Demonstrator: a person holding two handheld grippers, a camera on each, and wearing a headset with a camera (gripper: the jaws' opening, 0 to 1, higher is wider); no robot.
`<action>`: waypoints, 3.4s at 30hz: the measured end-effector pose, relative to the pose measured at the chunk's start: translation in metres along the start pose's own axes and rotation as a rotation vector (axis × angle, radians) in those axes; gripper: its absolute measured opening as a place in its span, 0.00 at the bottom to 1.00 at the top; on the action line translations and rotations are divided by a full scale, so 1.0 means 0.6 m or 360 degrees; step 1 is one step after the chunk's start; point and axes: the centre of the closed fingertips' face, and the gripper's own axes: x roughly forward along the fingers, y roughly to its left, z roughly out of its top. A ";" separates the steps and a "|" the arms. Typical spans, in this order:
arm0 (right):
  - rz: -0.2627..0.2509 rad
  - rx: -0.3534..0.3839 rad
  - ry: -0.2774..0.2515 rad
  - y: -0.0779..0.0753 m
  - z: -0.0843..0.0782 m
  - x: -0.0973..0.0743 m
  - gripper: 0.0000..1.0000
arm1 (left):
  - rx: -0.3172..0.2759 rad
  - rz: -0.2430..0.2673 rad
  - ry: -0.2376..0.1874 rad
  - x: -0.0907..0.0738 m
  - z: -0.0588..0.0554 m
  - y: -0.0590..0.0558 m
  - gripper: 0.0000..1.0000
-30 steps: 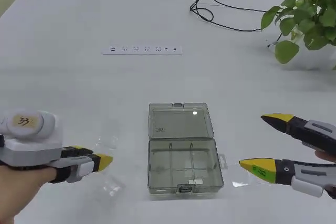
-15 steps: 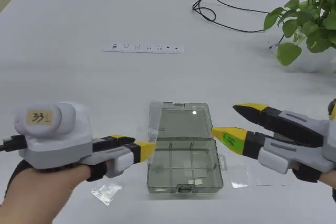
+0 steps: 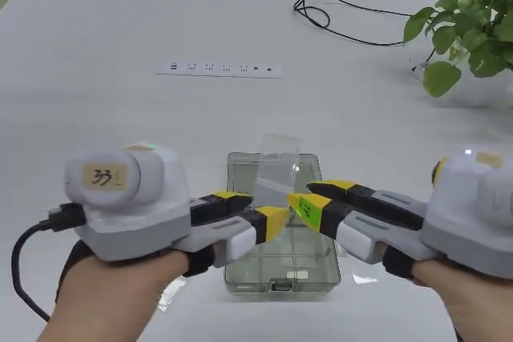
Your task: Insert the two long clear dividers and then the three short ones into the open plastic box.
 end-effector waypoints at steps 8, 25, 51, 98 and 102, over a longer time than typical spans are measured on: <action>-0.0003 0.0031 0.0020 0.003 -0.004 0.010 0.13 | 0.0053 -0.0002 0.0022 0.003 -0.006 -0.006 0.30; -0.0060 0.0139 0.0034 0.008 -0.011 0.017 0.06 | 0.0080 0.0015 0.0010 0.005 -0.007 -0.007 0.31; -0.0205 0.0254 0.0212 -0.050 -0.033 0.003 0.06 | 0.0358 -0.0074 0.0072 -0.021 -0.044 0.027 0.54; -0.0618 0.0666 0.0904 -0.129 -0.169 0.033 0.06 | 0.0591 -0.0256 0.0216 -0.044 -0.117 0.089 0.85; -0.0641 0.0663 0.0948 -0.149 -0.190 0.033 0.06 | 0.0571 -0.0255 0.0204 -0.042 -0.115 0.089 0.85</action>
